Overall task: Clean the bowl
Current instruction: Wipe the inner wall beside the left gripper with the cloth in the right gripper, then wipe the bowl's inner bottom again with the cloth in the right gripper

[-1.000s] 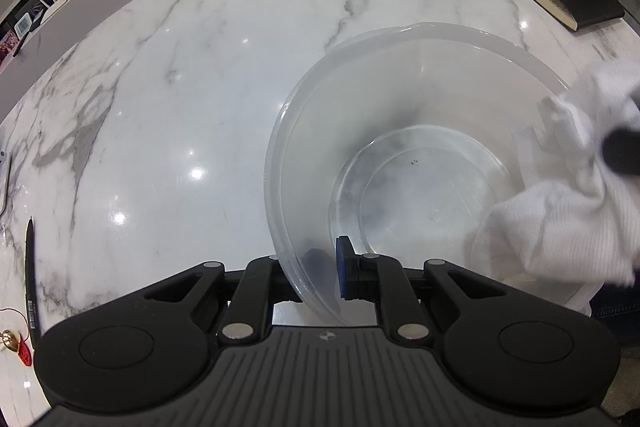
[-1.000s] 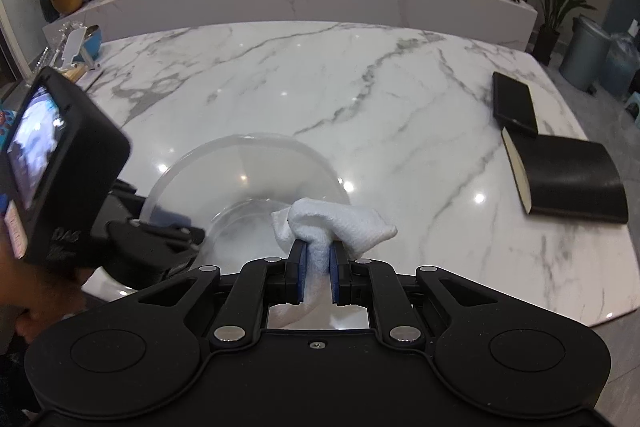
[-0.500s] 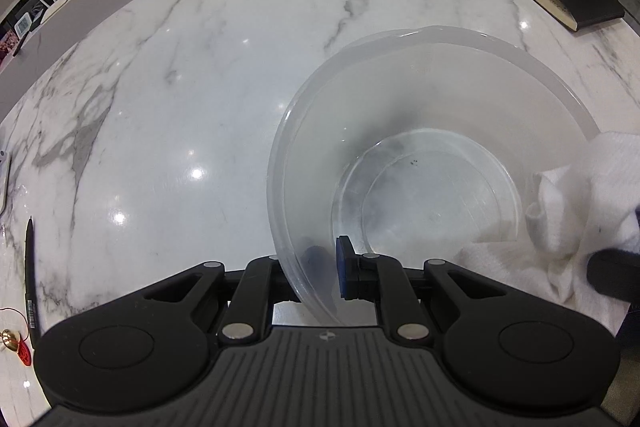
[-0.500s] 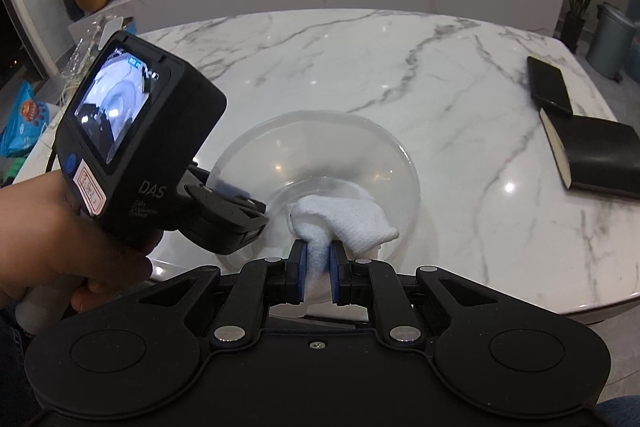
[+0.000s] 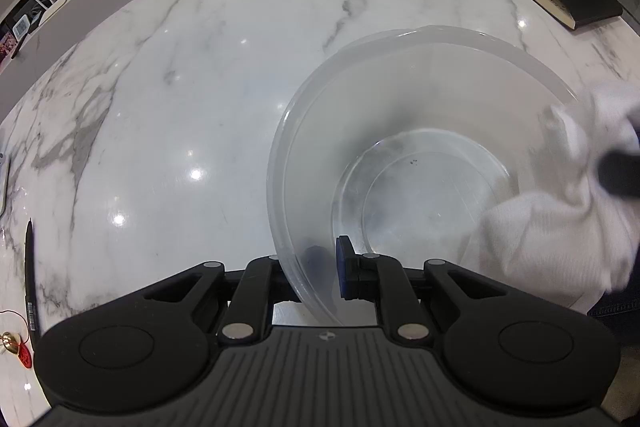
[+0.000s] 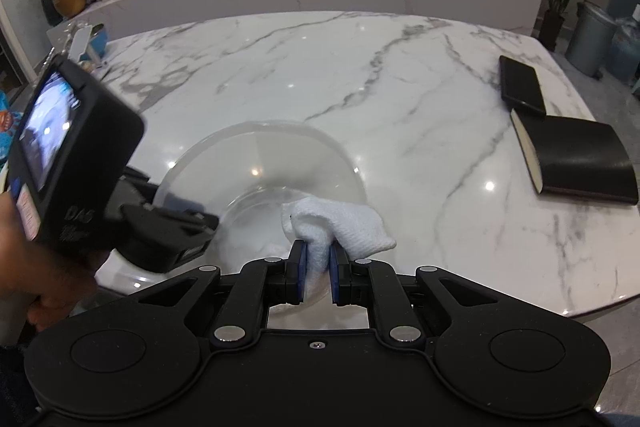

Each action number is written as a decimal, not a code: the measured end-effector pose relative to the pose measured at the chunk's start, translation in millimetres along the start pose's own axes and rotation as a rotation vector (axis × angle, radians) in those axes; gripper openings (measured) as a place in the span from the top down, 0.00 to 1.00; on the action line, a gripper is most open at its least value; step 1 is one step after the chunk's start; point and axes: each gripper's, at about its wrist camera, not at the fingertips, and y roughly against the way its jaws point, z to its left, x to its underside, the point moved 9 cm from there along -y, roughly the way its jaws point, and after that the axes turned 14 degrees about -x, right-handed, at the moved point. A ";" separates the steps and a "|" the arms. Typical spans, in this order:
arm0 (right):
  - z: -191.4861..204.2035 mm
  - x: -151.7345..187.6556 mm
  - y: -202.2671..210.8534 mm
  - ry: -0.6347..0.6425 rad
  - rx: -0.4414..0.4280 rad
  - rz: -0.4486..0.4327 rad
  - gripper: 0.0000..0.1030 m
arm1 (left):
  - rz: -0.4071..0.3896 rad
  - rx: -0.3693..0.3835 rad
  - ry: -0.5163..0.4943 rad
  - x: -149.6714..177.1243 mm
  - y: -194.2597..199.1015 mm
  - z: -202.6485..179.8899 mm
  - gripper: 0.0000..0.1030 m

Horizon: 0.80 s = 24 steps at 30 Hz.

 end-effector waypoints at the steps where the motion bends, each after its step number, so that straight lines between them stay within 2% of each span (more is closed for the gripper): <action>1: -1.3 -0.9 -0.5 0.000 0.002 0.000 0.90 | 0.000 0.000 -0.001 0.1 0.0 0.1 0.89; 16: -14.5 -38.1 -27.9 0.026 0.013 0.007 0.90 | 0.002 0.020 -0.007 -0.5 1.0 -1.3 0.89; 24: -5.2 -46.3 -43.1 0.028 -0.055 0.007 0.90 | 0.001 0.026 -0.009 0.8 1.9 -1.8 0.89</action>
